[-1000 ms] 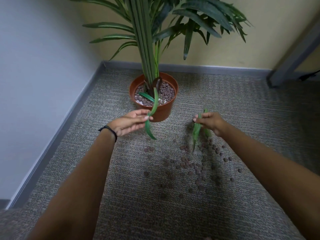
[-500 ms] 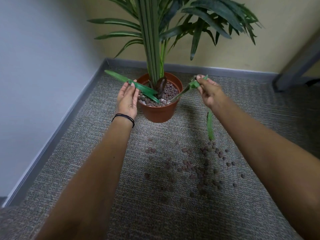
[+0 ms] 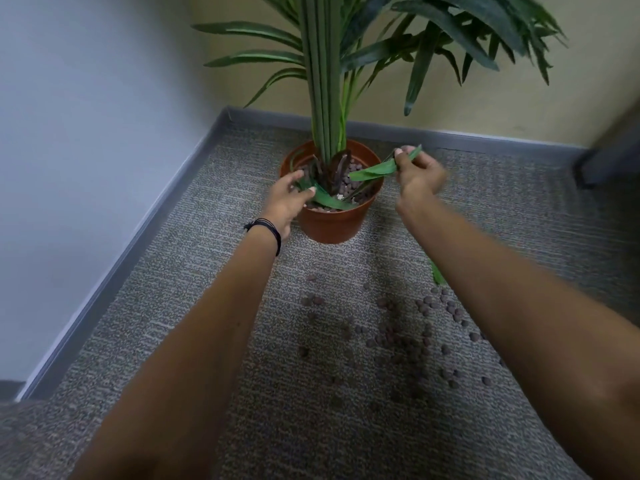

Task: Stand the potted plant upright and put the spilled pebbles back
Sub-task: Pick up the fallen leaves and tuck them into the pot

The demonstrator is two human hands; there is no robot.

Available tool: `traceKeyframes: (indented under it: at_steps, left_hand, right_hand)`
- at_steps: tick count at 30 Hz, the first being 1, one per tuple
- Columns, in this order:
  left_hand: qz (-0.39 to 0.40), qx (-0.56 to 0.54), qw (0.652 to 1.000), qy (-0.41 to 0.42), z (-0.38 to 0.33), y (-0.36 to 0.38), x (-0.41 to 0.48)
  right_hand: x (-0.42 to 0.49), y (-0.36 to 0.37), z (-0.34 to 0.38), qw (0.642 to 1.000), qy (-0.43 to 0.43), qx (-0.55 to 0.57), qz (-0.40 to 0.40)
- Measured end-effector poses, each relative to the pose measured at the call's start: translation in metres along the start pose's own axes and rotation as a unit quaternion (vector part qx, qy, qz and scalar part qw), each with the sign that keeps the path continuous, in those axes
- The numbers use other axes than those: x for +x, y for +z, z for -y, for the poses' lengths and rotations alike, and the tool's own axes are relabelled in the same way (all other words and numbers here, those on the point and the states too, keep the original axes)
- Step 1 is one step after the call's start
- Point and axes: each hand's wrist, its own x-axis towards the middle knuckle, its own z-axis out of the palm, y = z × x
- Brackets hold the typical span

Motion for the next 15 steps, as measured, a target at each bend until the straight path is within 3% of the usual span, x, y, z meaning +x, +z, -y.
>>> traceKeyframes:
  at_steps: [4, 6, 11, 15]
  left_hand:
    - [0.01, 0.069, 0.997, 0.041, 0.002, -0.004, -0.002]
    - [0.008, 0.182, 0.98, 0.081, 0.007, -0.006, -0.002]
    - [0.11, 0.422, 0.889, 0.141, 0.023, -0.011, -0.005]
    - [0.132, 0.578, 0.787, 0.172, 0.036, -0.013, -0.007]
  right_hand:
    - [-0.002, 0.014, -0.008, 0.994, -0.066, -0.09, 0.01]
    - [-0.001, 0.019, -0.009, 0.987, -0.087, -0.132, 0.018]
    - [0.007, 0.028, -0.012, 0.951, -0.175, -0.252, 0.038]
    - [0.009, 0.025, -0.025, 0.913, -0.143, -0.369, 0.099]
